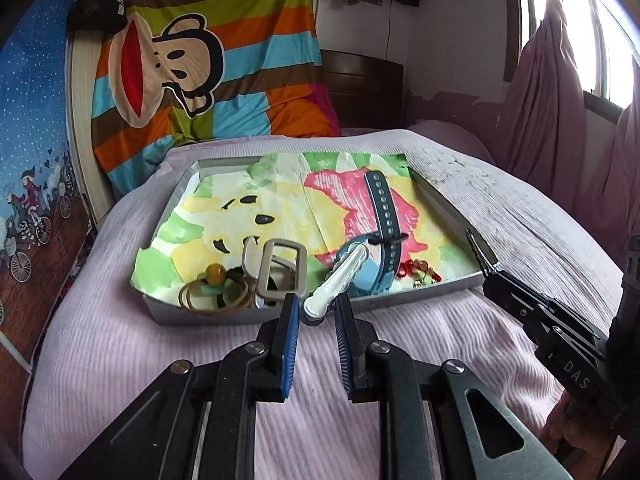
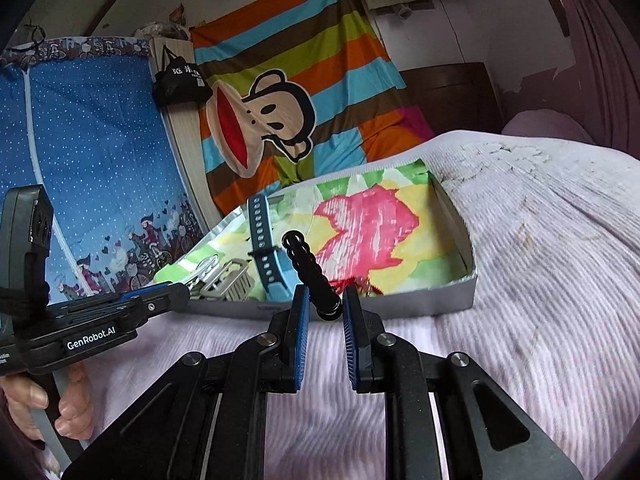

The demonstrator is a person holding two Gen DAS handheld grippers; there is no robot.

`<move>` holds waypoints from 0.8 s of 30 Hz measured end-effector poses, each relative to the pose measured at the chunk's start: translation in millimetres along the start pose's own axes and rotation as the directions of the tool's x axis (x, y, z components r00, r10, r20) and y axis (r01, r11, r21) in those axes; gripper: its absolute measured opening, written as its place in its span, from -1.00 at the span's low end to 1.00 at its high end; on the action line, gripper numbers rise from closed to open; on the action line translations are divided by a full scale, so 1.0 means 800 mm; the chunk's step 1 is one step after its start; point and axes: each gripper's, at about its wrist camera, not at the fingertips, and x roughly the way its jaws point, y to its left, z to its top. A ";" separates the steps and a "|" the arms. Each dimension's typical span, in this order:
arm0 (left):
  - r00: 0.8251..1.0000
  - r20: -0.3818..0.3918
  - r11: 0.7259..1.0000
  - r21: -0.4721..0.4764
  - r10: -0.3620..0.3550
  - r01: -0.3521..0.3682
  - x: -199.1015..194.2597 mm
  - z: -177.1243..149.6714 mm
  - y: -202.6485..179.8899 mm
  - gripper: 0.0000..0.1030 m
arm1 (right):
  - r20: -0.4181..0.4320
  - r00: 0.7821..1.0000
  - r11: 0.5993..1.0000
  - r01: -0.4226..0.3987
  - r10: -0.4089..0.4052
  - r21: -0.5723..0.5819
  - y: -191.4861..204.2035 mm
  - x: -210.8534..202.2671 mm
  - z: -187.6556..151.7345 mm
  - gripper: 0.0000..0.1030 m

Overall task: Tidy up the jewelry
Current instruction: 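Lift the white clip and black bead strand and carry them over the tray, then open both tools to drop the clip and bead strand into the tray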

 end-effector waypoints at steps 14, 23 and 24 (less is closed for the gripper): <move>0.997 -0.046 0.992 -0.106 0.067 -0.071 0.085 0.068 0.013 -0.66 | -0.041 0.999 0.999 0.028 -0.027 0.022 -0.036 0.082 0.071 -0.71; 0.987 -0.152 0.991 -0.113 0.057 -0.075 0.129 0.077 0.014 -0.66 | -0.167 0.984 0.999 0.052 -0.054 -0.018 -0.030 0.127 0.062 -0.71; 0.985 -0.159 0.991 -0.109 0.061 -0.079 0.132 0.077 0.012 -0.66 | -0.182 0.982 0.998 0.053 -0.056 -0.021 -0.028 0.131 0.060 -0.71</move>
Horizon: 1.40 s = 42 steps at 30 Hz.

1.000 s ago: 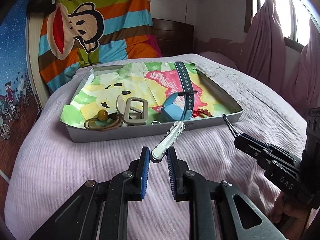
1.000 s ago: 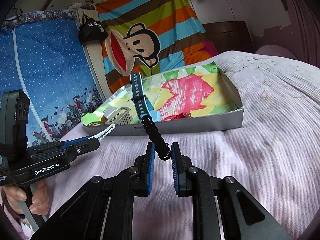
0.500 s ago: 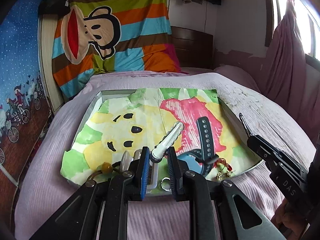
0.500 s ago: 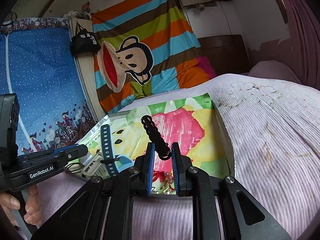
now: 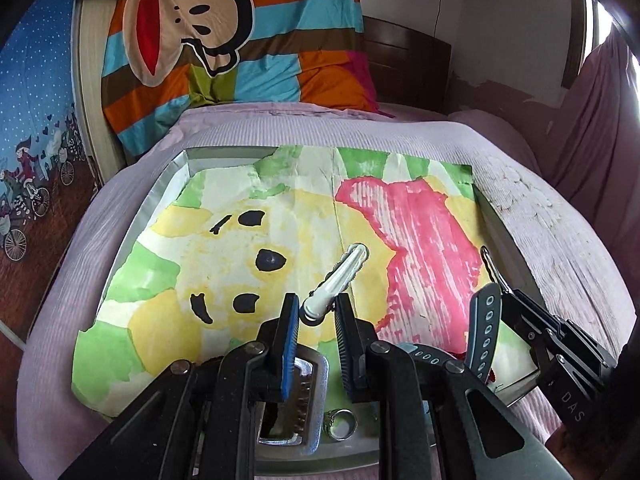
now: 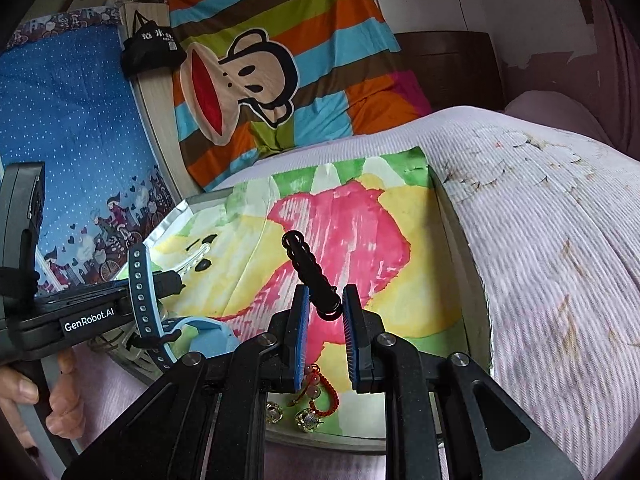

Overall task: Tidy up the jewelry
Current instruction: 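Open both tools to drop the clip and bead strand into the tray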

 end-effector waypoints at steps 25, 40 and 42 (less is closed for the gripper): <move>0.999 0.024 0.999 0.037 -0.028 0.027 -0.019 -0.020 -0.015 -0.40 | -0.003 0.999 0.999 0.034 -0.034 0.002 -0.001 -0.011 -0.023 -0.25; 0.970 0.244 0.999 -0.041 0.004 0.006 -0.104 -0.081 0.018 0.86 | 0.251 0.966 0.997 0.074 -0.065 -0.028 0.016 -0.119 -0.049 0.58; 0.964 0.267 0.998 -0.055 0.014 0.000 -0.117 -0.089 0.025 0.95 | 0.267 0.962 0.998 0.063 -0.054 -0.027 0.022 -0.130 -0.054 0.74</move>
